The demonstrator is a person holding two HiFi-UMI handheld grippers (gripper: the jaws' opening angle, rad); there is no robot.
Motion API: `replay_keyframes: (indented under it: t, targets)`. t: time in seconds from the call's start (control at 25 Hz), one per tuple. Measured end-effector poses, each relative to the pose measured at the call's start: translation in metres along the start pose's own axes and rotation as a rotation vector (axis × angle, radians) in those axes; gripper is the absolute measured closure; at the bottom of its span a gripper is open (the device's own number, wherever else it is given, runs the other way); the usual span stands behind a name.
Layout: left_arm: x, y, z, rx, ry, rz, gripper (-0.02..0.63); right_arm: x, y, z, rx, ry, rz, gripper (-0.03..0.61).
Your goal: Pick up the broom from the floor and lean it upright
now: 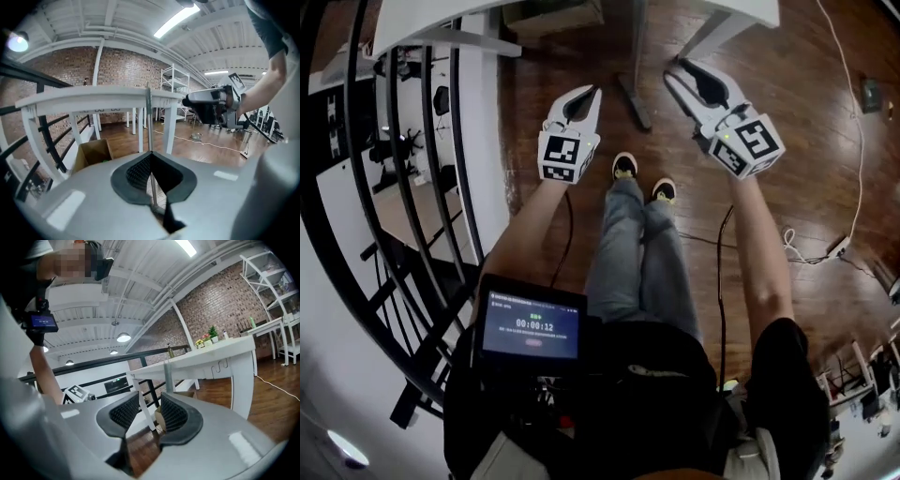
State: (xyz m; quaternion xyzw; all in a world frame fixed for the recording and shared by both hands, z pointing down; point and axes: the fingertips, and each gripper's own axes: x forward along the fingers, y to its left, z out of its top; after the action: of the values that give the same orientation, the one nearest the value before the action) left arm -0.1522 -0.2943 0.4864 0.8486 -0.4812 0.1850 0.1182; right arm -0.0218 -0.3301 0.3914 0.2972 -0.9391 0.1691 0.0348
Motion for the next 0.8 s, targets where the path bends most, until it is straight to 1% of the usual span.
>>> replay_keyframes:
  t: [0.08, 0.16, 0.2, 0.24, 0.28, 0.32, 0.4, 0.48, 0.56, 0.68, 0.72, 0.8]
  targets:
    - [-0.032, -0.012, 0.03, 0.009, -0.014, 0.01, 0.603, -0.025, 0.01, 0.015, 0.009, -0.015, -0.01, 0.437]
    - [-0.074, -0.036, 0.049, -0.008, -0.023, 0.038, 0.603, -0.057, 0.029, 0.027, 0.033, -0.036, -0.024, 0.453]
    - [-0.09, -0.048, 0.065, -0.006, -0.042, 0.054, 0.603, -0.074, 0.035, 0.04, 0.037, -0.067, -0.042, 0.488]
    - [-0.106, -0.062, 0.086, -0.001, -0.068, 0.069, 0.603, -0.094, 0.041, 0.058, 0.037, -0.104, -0.063, 0.54]
    - [-0.127, -0.08, 0.107, -0.004, -0.094, 0.083, 0.603, -0.117, 0.054, 0.078, 0.039, -0.135, -0.08, 0.575]
    - [-0.152, -0.1, 0.128, -0.011, -0.118, 0.095, 0.603, -0.141, 0.074, 0.099, 0.044, -0.16, -0.084, 0.575]
    - [-0.208, -0.135, 0.168, -0.006, -0.17, 0.115, 0.603, -0.181, 0.126, 0.136, 0.054, -0.212, -0.065, 0.575]
    - [-0.247, -0.161, 0.198, 0.013, -0.216, 0.125, 0.603, -0.207, 0.169, 0.16, 0.074, -0.254, -0.035, 0.575]
    - [-0.254, -0.179, 0.219, 0.011, -0.259, 0.116, 0.603, -0.218, 0.188, 0.169, 0.071, -0.268, 0.003, 0.575]
    - [-0.249, -0.196, 0.236, -0.019, -0.298, 0.092, 0.603, -0.222, 0.198, 0.158, -0.025, -0.238, 0.057, 0.575]
    - [-0.247, -0.198, 0.242, -0.017, -0.31, 0.094, 0.603, -0.221, 0.198, 0.157, -0.049, -0.233, 0.07, 0.575]
    - [-0.245, -0.193, 0.255, 0.007, -0.345, 0.114, 0.603, -0.211, 0.197, 0.167, -0.077, -0.25, 0.088, 0.575]
